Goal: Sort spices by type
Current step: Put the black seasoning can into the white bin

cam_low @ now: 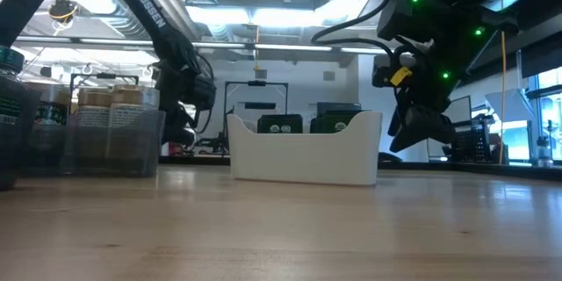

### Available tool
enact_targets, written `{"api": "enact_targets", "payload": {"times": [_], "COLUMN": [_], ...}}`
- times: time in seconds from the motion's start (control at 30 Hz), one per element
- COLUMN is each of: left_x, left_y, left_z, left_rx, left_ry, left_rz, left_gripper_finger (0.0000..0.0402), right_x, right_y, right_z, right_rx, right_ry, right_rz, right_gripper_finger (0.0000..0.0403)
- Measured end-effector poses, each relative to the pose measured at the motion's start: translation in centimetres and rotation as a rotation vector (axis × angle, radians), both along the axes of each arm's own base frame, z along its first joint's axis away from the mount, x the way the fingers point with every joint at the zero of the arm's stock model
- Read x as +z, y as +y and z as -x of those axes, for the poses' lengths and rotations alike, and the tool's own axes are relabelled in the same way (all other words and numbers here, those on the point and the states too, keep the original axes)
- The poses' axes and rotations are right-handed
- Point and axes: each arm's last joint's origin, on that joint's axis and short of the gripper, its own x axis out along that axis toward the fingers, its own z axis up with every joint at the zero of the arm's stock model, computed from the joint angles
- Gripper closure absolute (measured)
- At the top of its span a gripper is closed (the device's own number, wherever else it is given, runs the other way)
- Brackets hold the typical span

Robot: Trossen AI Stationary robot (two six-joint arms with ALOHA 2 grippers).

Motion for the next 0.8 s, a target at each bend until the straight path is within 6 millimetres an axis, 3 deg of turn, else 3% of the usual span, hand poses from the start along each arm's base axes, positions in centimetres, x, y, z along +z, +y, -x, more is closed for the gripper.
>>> {"api": "enact_targets", "payload": {"times": [0.27, 0.5, 0.8], "left_x": [0.9, 6.4, 14.0], "left_y": [-1.1, -3.9, -11.3], "left_z": [-1.4, -4.0, -8.8], "left_rx": [-0.11, -0.248, -0.69], "left_ry": [-0.026, -0.149, -0.444], "left_rz": [-0.004, -0.137, -0.205], "left_gripper_finger": [0.0285, 0.0285, 0.0283], "right_x": [0.0, 0.0, 0.1], "right_y": [0.0, 0.0, 0.1], "right_z": [0.0, -0.1, -0.3], "right_rx": [0.004, 0.005, 0.015], "right_ry": [0.003, -0.005, -0.028], "right_rz": [0.002, 0.001, -0.024], "right_gripper_finger": [0.0182, 0.0182, 0.0182]}}
